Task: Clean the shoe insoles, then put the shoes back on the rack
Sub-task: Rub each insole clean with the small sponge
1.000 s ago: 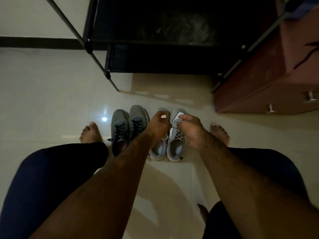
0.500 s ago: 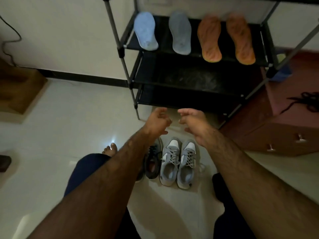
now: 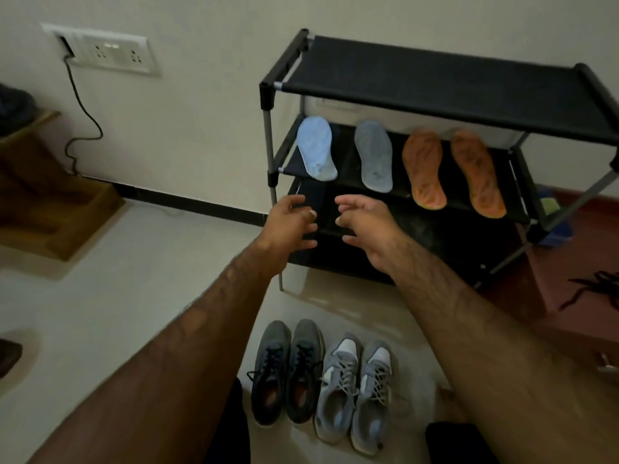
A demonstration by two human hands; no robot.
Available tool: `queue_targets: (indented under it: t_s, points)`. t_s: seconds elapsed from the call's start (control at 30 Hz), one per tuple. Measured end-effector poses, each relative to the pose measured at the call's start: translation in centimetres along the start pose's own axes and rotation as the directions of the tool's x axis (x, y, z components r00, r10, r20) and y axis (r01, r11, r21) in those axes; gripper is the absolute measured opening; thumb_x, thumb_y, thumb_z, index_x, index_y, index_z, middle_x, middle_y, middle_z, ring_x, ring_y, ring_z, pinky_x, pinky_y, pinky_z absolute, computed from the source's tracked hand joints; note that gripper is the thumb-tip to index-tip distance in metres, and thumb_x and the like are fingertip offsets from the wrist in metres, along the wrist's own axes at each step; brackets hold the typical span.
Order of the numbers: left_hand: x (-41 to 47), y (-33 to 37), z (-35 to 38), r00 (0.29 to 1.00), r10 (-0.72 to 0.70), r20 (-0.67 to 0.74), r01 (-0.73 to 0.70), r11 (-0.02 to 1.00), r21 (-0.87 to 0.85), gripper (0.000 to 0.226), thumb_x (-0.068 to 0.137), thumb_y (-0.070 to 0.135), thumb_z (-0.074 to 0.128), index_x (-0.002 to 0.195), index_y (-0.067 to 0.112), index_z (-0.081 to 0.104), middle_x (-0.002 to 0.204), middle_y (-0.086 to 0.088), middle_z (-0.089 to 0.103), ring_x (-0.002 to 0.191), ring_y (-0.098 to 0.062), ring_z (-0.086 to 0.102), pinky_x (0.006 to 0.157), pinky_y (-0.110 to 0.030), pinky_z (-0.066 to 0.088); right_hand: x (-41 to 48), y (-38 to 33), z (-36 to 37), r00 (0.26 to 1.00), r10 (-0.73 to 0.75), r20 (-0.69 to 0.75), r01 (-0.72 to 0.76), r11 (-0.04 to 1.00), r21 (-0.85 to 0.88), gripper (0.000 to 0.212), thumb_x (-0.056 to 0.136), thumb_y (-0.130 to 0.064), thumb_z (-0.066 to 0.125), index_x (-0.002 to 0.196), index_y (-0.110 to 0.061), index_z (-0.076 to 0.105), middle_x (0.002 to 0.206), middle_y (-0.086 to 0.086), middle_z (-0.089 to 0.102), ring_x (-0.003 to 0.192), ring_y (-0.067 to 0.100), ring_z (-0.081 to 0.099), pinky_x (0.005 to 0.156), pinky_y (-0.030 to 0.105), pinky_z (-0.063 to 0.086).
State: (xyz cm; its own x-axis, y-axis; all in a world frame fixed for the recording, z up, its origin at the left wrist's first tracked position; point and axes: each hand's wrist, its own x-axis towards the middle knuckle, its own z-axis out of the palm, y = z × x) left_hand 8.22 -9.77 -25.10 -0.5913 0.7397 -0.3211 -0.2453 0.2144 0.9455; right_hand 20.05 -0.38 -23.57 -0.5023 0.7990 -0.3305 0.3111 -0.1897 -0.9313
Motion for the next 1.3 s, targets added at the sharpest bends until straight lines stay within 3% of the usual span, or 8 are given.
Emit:
queue_targets:
  t_s: [0.13, 0.33, 0.5, 0.67, 0.83, 0.93, 1.13, 1.3]
  points:
    - [2.8, 2.6, 0.0, 0.997, 0.075, 0.002, -0.075, 0.997, -0.009, 0.042, 0.103, 0.013, 0.057, 0.143, 0.020, 0.047, 0.123, -0.003, 0.059, 0.112, -0.022, 0.065, 0.085, -0.041, 0.062, 2.4, -3.0, 0.4, 0.999, -0.051, -0.009, 0.050, 0.997, -0.055, 0.050, 0.095, -0.002, 0.061, 0.138, -0.029, 0.061, 0.132, -0.008, 0.054, 0.114, 0.011, 0.055, 0.096, 0.040, 0.055]
    - [7.1, 4.4, 0.8, 0.994, 0.111, 0.000, -0.110, 0.992, 0.066, 0.053, 0.103, 0.012, 0.057, 0.152, 0.022, 0.040, 0.140, -0.007, 0.055, 0.113, -0.026, 0.065, 0.080, -0.038, 0.061, 6.3, -5.0, 1.2, 0.998, -0.058, -0.006, 0.057, 0.992, -0.117, 0.058, 0.096, -0.002, 0.059, 0.147, -0.028, 0.050, 0.133, -0.003, 0.054, 0.111, 0.015, 0.059, 0.090, 0.038, 0.056]
    - [9.1, 3.9, 1.8, 0.997, 0.074, 0.036, -0.078, 0.991, 0.109, 0.049, 0.105, 0.009, 0.051, 0.151, 0.021, 0.043, 0.136, -0.008, 0.056, 0.113, -0.026, 0.067, 0.094, -0.042, 0.059, 8.6, -3.8, 2.0, 0.999, 0.015, 0.036, -0.010, 0.993, -0.121, 0.057, 0.098, -0.007, 0.058, 0.150, -0.028, 0.047, 0.141, 0.002, 0.055, 0.116, 0.020, 0.060, 0.091, 0.039, 0.055]
    - [9.8, 2.8, 2.1, 0.998, 0.052, -0.042, -0.052, 0.999, -0.012, 0.029, 0.104, 0.004, 0.051, 0.131, -0.002, 0.060, 0.121, -0.022, 0.069, 0.104, -0.031, 0.073, 0.089, -0.043, 0.062, 8.9, -2.6, 2.2, 0.999, 0.041, 0.012, -0.041, 0.999, -0.024, 0.051, 0.096, -0.003, 0.058, 0.144, -0.021, 0.054, 0.133, 0.005, 0.064, 0.113, 0.021, 0.067, 0.089, 0.036, 0.056]
    - [7.9, 2.3, 2.0, 0.996, 0.000, -0.089, -0.015, 0.987, -0.161, 0.014, 0.101, 0.010, 0.059, 0.109, 0.005, 0.070, 0.106, -0.012, 0.077, 0.097, -0.022, 0.077, 0.086, -0.035, 0.061, 7.6, -1.4, 1.2, 0.994, 0.008, -0.110, 0.009, 0.989, 0.150, 0.025, 0.101, -0.007, 0.059, 0.124, -0.011, 0.068, 0.122, 0.007, 0.070, 0.106, 0.019, 0.071, 0.080, 0.030, 0.061]
    - [5.5, 2.1, 2.5, 1.000, -0.012, -0.010, 0.009, 0.970, -0.242, 0.014, 0.102, 0.011, 0.057, 0.111, 0.010, 0.068, 0.110, -0.009, 0.077, 0.103, -0.021, 0.075, 0.093, -0.038, 0.059, 6.3, -0.6, -0.4, 0.986, -0.020, -0.168, 0.045, 0.988, 0.145, 0.023, 0.100, -0.003, 0.059, 0.118, -0.009, 0.071, 0.125, 0.007, 0.069, 0.104, 0.019, 0.070, 0.083, 0.033, 0.063]
    - [1.2, 1.6, 5.2, 0.986, -0.113, 0.125, 0.159, 0.873, -0.462, 0.016, 0.103, 0.017, 0.058, 0.114, 0.007, 0.064, 0.117, -0.019, 0.074, 0.112, -0.031, 0.071, 0.105, -0.045, 0.052, 2.3, -0.3, -5.1, 0.989, -0.034, -0.145, 0.059, 0.984, 0.171, 0.036, 0.095, 0.008, 0.052, 0.107, -0.016, 0.076, 0.115, 0.006, 0.073, 0.093, 0.019, 0.075, 0.068, 0.027, 0.061]
    - [-2.2, 0.7, 8.8, 0.952, -0.139, 0.273, 0.244, 0.883, -0.401, 0.025, 0.099, 0.027, 0.060, 0.115, 0.008, 0.066, 0.110, -0.020, 0.074, 0.102, -0.033, 0.069, 0.099, -0.045, 0.052, -0.6, -0.3, -9.8, 0.992, -0.075, -0.098, 0.082, 0.994, 0.066, 0.040, 0.091, 0.005, 0.052, 0.104, -0.023, 0.077, 0.107, -0.003, 0.077, 0.098, 0.016, 0.074, 0.077, 0.034, 0.062]
